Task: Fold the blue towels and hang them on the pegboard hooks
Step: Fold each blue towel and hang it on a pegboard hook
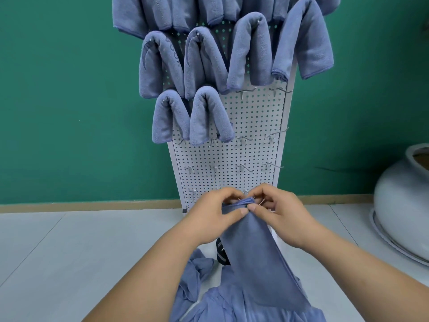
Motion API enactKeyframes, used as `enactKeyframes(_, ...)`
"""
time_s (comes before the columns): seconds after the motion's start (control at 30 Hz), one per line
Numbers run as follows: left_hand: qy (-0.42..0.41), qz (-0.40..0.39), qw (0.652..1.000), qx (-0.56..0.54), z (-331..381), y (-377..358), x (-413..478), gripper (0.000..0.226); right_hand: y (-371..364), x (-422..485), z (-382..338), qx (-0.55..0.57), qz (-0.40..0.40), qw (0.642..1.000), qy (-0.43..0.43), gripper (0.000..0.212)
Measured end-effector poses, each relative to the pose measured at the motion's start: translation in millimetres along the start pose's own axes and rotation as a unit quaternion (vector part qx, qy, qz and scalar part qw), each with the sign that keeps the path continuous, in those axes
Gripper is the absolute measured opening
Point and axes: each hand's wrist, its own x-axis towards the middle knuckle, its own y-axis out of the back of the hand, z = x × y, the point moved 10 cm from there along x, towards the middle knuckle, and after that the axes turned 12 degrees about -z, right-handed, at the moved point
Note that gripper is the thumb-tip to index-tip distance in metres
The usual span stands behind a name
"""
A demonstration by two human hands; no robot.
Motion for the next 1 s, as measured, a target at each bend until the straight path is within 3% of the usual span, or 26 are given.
enactKeyframes(0.13,-0.034,0.009,0.999,0.03,15.6,1.1,-0.8,0.009,1.9,0.2,5.5,0.088,0.002,0.996,-0.032,0.013)
enactKeyframes(0.27,-0.08,0.042,0.989,0.114,31.7,2.7,-3.6,0.013,-16.8,-3.3,14.6,0.175,-0.112,0.974,-0.093,0.027)
enactKeyframes(0.37,-0.123,0.067,0.977,0.158,49.7,3.0,-5.7,0.018,-24.7,-5.5,17.1,0.102,-0.164,0.978,-0.086,0.038)
enactKeyframes(0.5,-0.148,0.11,0.958,0.218,65.5,11.7,-10.6,0.018,-34.9,-8.4,41.3,-0.049,-0.226,0.964,-0.13,0.032)
enactKeyframes(0.57,-0.153,0.143,0.959,0.192,63.0,23.6,-15.0,0.015,-37.0,-13.4,53.1,-0.112,-0.265,0.946,-0.15,0.029)
enactKeyframes(0.67,-0.122,0.199,0.97,0.064,43.7,49.4,-22.8,0.02,-32.2,-25.2,77.9,-0.165,-0.305,0.918,-0.195,0.033)
enactKeyframes(0.8,-0.041,0.245,0.968,-0.04,3.2,73.2,-29.5,0.013,-10.2,-34.4,108.4,-0.253,-0.299,0.885,-0.252,0.036)
enactKeyframes(1.0,0.096,0.275,0.956,-0.031,-54.8,82.6,-32.4,0.007,39.4,-23.5,91.8,-0.305,-0.146,0.908,-0.247,0.039)
